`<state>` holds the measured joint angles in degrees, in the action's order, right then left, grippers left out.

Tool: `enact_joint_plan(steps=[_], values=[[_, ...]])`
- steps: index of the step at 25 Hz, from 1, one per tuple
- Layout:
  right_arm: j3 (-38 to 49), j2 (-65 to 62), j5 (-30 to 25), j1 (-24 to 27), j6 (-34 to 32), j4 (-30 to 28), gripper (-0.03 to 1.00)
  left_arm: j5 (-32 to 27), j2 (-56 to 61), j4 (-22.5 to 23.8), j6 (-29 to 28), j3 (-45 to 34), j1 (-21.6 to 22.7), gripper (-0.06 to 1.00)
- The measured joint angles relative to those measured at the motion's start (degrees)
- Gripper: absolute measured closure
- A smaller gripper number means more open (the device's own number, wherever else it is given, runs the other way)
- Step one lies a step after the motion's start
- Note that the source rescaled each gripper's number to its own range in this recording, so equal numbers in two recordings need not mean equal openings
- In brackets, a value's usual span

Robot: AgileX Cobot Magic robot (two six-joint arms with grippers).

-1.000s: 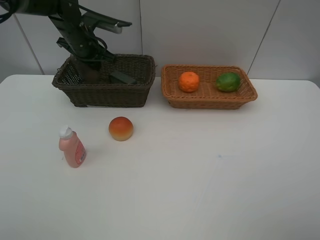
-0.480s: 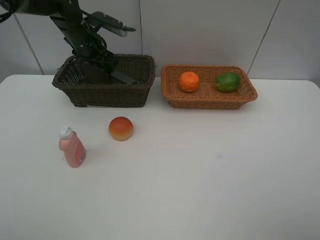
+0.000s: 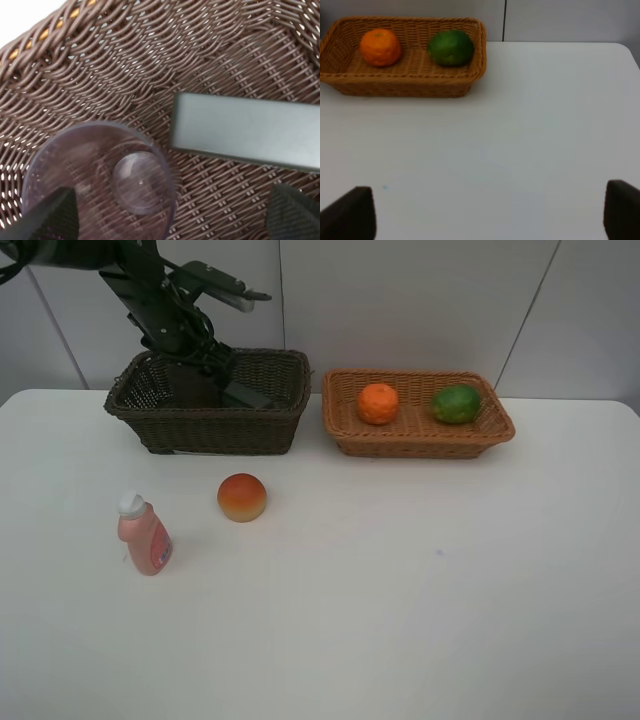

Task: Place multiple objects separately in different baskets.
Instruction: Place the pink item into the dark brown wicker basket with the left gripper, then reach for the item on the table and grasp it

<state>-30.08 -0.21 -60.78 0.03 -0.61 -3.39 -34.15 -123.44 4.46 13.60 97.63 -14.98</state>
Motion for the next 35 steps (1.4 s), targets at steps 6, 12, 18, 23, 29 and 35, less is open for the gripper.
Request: enact_joint_plan(steps=[6,12,18,23,29,35], values=[[0.0,0.0,0.0,0.0,0.0,0.0,-0.03,-5.1,3.7,0.1,-2.7,0.1,-1.1,-0.03],[0.0,0.0,0.0,0.0,0.0,0.0,-0.03,-17.2,9.8,0.1,-9.7,0.2,-2.4,-0.03],[0.0,0.0,0.0,0.0,0.0,0.0,-0.03,-28.3,14.1,2.1,-13.1,-0.4,-4.6,-0.03],[0.0,0.0,0.0,0.0,0.0,0.0,-0.03,-29.6,20.7,3.2,-16.1,-6.7,-6.1,-0.03],[0.0,0.0,0.0,0.0,0.0,0.0,-0.03,-29.2,31.0,3.7,-18.6,-19.1,-8.4,-0.03],[0.0,0.0,0.0,0.0,0.0,0.0,-0.03,-30.1,37.5,3.7,-23.9,-27.8,-11.0,-0.03]])
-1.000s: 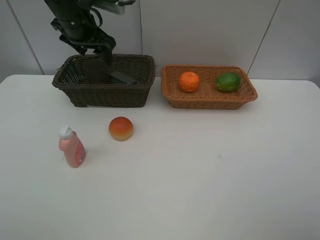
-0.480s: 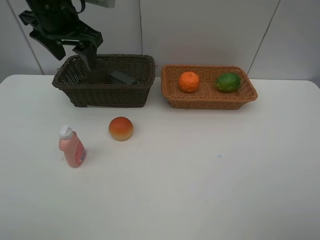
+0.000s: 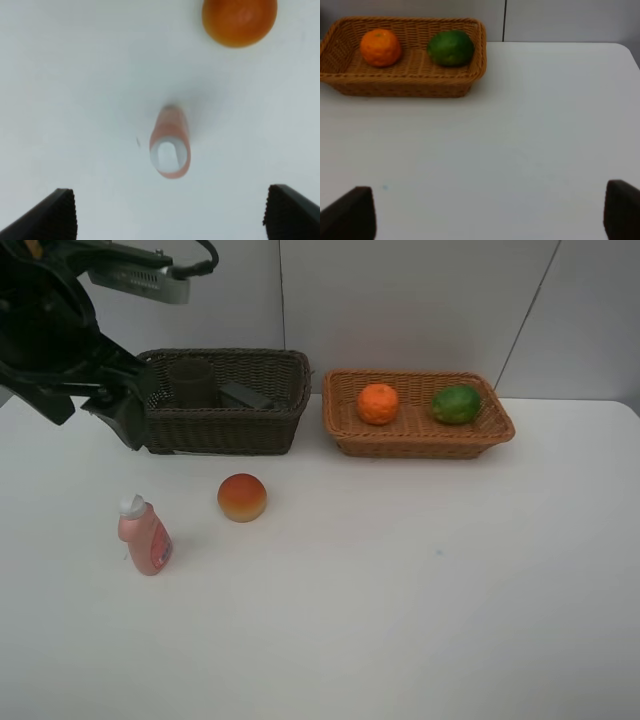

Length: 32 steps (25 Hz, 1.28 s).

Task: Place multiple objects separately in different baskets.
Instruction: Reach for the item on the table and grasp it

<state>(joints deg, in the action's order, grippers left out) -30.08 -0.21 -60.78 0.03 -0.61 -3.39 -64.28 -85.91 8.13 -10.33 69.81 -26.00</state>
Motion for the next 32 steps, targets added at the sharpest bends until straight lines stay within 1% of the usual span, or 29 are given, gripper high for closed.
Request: enact_joint_plan(steps=[5,10,20,24,32], values=[[0.0,0.0,0.0,0.0,0.0,0.0,-0.03,-1.8,0.7,-0.1,-4.4,-4.3,-0.9,-0.03],[0.0,0.0,0.0,0.0,0.0,0.0,-0.03,-1.5,0.7,0.8,-7.3,-6.9,-0.9,-0.03],[0.0,0.0,0.0,0.0,0.0,0.0,-0.03,7.1,0.7,0.8,-13.3,-13.3,-0.9,-0.03],[0.0,0.0,0.0,0.0,0.0,0.0,-0.03,8.7,-1.6,0.8,-14.5,-13.4,-0.9,-0.03],[0.0,0.0,0.0,0.0,0.0,0.0,-0.03,11.4,-10.0,0.8,-15.5,-13.5,-0.9,-0.03]])
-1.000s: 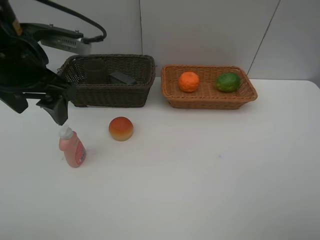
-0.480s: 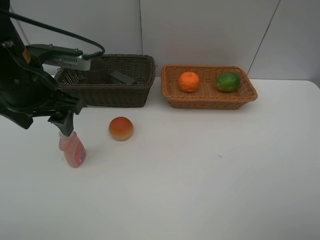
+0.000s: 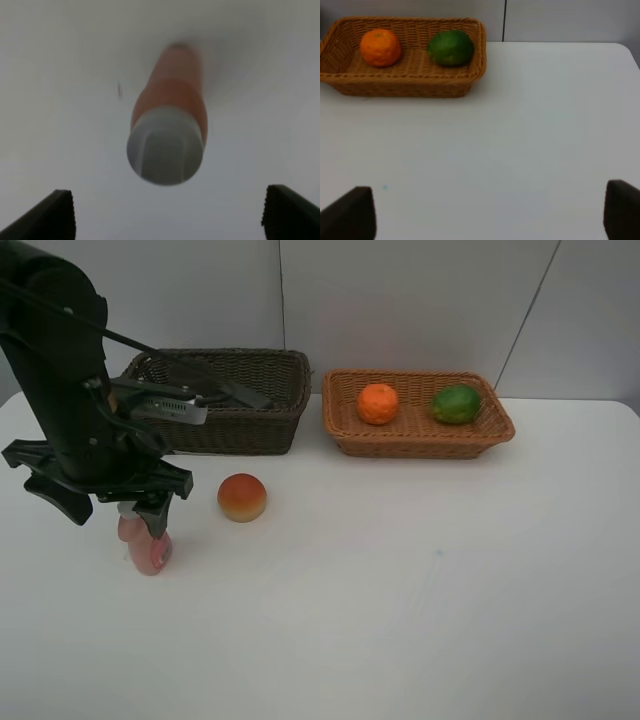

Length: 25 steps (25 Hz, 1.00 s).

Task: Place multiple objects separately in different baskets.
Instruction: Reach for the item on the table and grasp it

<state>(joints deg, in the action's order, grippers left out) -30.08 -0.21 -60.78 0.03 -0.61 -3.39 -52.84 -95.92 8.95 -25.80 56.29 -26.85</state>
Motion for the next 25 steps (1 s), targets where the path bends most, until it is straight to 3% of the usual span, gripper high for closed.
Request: enact_joint_plan(steps=[11,25], values=[[0.0,0.0,0.0,0.0,0.0,0.0,-0.03,5.9,-4.5,0.6,-0.3,0.0,0.0,-0.03],[0.0,0.0,0.0,0.0,0.0,0.0,-0.03,8.1,-9.1,1.8,-0.3,-0.1,0.7,-0.03]])
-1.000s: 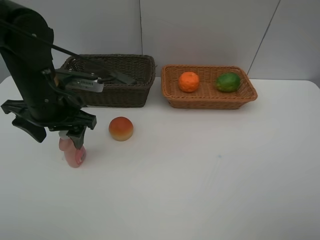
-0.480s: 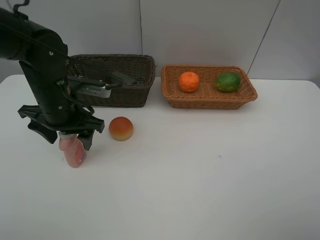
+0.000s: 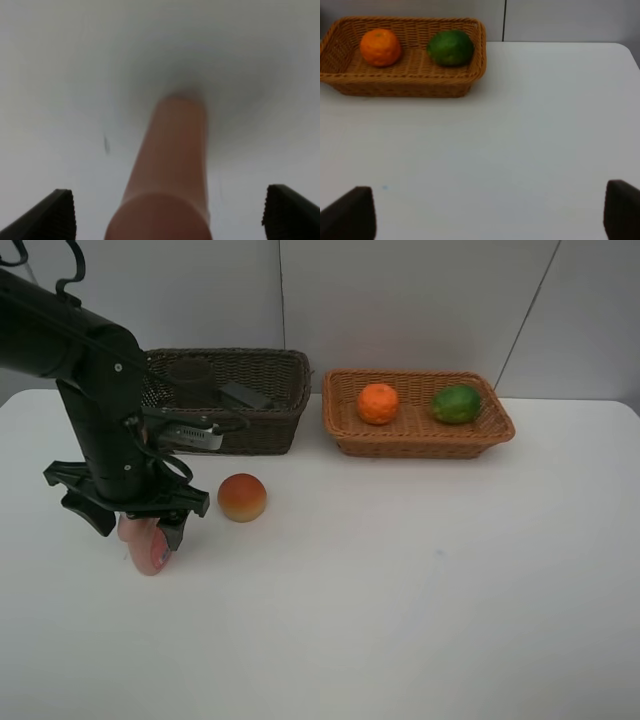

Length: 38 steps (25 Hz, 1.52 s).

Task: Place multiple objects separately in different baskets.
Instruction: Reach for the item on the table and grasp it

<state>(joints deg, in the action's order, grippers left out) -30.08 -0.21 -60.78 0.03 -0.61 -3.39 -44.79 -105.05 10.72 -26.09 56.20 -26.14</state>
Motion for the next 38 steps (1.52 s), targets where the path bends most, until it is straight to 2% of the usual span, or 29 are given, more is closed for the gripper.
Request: enact_joint_plan(steps=[26,27,28,32,38], values=[[0.0,0.0,0.0,0.0,0.0,0.0,-0.03,3.1,-0.1,0.8,0.0,0.0,1.1,-0.03],[0.0,0.0,0.0,0.0,0.0,0.0,-0.03,3.1,-0.1,0.8,0.0,0.0,1.1,0.00],[0.0,0.0,0.0,0.0,0.0,0.0,-0.03,3.1,-0.1,0.8,0.0,0.0,1.1,0.07],[0.0,0.0,0.0,0.0,0.0,0.0,-0.03,3.1,-0.1,0.8,0.1,0.0,1.1,0.55],[0.0,0.0,0.0,0.0,0.0,0.0,-0.03,3.0,-0.1,0.8,0.0,0.0,1.1,0.54]])
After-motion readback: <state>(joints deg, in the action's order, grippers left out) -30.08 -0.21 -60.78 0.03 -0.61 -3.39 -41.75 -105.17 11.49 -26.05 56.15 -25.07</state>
